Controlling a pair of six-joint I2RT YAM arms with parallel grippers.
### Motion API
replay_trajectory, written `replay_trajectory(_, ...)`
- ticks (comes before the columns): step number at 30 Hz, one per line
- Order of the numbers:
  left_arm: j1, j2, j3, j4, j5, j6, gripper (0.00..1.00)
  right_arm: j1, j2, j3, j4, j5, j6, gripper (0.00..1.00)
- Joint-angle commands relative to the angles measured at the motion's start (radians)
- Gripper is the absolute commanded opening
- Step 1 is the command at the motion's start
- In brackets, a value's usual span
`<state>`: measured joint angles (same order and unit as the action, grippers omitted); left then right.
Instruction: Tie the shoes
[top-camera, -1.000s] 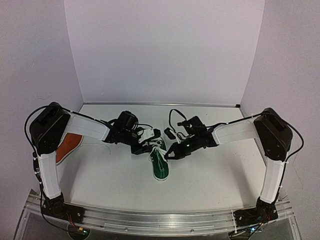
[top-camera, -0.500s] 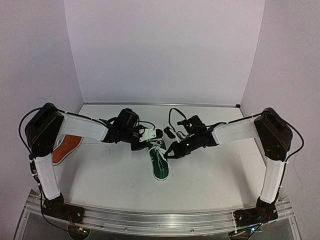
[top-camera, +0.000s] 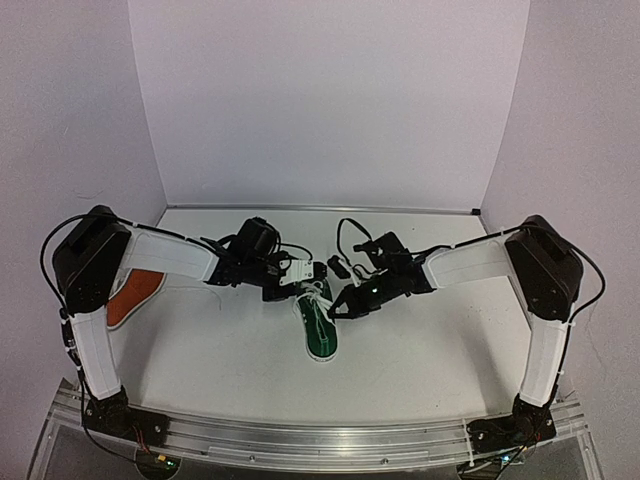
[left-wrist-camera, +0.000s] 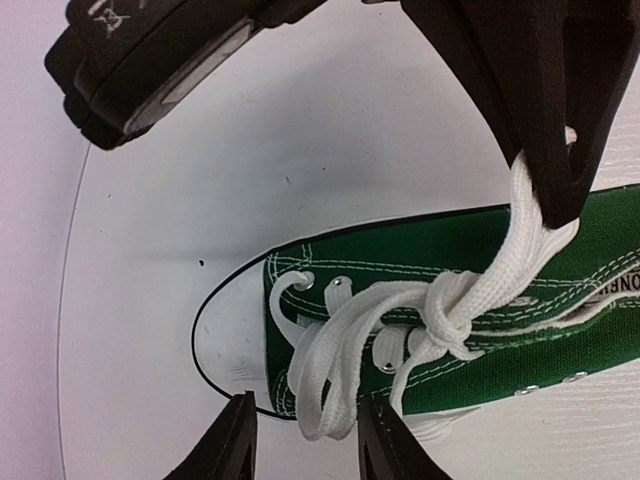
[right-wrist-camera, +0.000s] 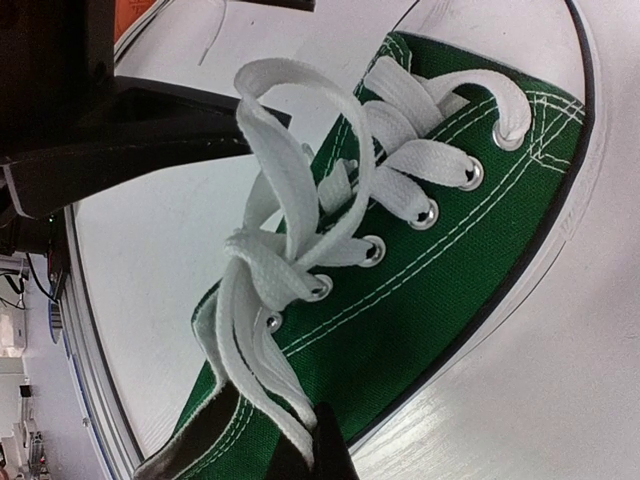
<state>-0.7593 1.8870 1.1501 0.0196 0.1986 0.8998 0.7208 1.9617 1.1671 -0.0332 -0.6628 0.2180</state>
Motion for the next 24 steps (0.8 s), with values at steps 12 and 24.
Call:
replay_trajectory(12,-0.009,0.035,0.089,-0.048,0.003,0.042,0.17,0.003,0.015,0.034,-0.005,-0.006,0.000,0.00)
replay_trajectory(24,0.000,0.024,0.079,-0.049,-0.084,-0.014,0.00,0.003,-0.023,-0.010,-0.012,-0.001,0.015,0.00)
